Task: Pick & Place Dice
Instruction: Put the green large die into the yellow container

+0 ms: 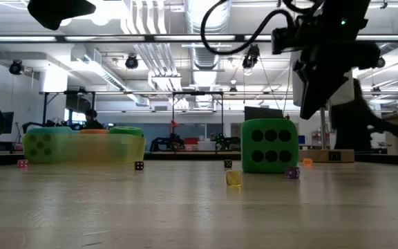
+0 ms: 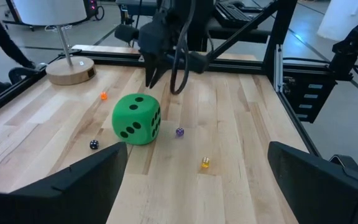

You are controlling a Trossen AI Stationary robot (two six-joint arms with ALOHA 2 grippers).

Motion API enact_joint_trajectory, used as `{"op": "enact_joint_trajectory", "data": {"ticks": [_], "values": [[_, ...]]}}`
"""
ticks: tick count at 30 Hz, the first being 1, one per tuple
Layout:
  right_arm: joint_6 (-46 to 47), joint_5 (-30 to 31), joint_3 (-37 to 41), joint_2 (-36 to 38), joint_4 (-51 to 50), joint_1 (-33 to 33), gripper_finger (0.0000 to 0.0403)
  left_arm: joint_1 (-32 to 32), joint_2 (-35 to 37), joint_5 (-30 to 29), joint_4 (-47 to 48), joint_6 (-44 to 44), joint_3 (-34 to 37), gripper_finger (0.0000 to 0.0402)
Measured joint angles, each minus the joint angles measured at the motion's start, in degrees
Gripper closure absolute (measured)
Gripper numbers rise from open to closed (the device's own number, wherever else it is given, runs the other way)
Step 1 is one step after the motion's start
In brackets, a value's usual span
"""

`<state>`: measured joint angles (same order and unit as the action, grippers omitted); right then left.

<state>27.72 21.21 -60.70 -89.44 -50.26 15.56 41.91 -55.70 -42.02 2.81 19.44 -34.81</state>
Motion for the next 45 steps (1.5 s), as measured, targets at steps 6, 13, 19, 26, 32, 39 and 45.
{"op": "enact_joint_trajectory", "data": {"ticks": [6,13,19,26,32,39,45], "values": [[-1.1,1.3,0.1,-2.8,2.1,-1.9,0.0374,0.0,0.0,0.0,0.0,0.0,0.0,0.001],[-6.2,1.0,0.1,-6.3,13.7,-3.0,0.0374,0.0,0.0,0.0,0.1,0.0,0.0,0.0009],[-12.2,-1.1,-1.4,-10.2,22.0,-4.6,0.0374,0.0,0.0,0.0,0.2,0.0,0.0,0.0011],[-17.8,-0.6,-8.1,-15.8,22.2,-7.0,0.0374,0.0,0.0,0.0,0.2,0.0,0.0,0.0009],[-22.4,-0.6,-14.7,-20.5,22.3,-8.2,0.0374,0.0,0.0,0.0,0.2,0.0,0.0,0.0011],[-26.0,-0.5,-21.5,-25.1,21.8,-8.5,0.0374,0.0,0.0,0.0,0.2,0.0,0.0,0.0007],[-25.4,-0.3,-22.2,-25.3,21.6,-8.4,0.0374,0.0,0.0,0.0,0.3,0.0,0.0,0.001]]}}
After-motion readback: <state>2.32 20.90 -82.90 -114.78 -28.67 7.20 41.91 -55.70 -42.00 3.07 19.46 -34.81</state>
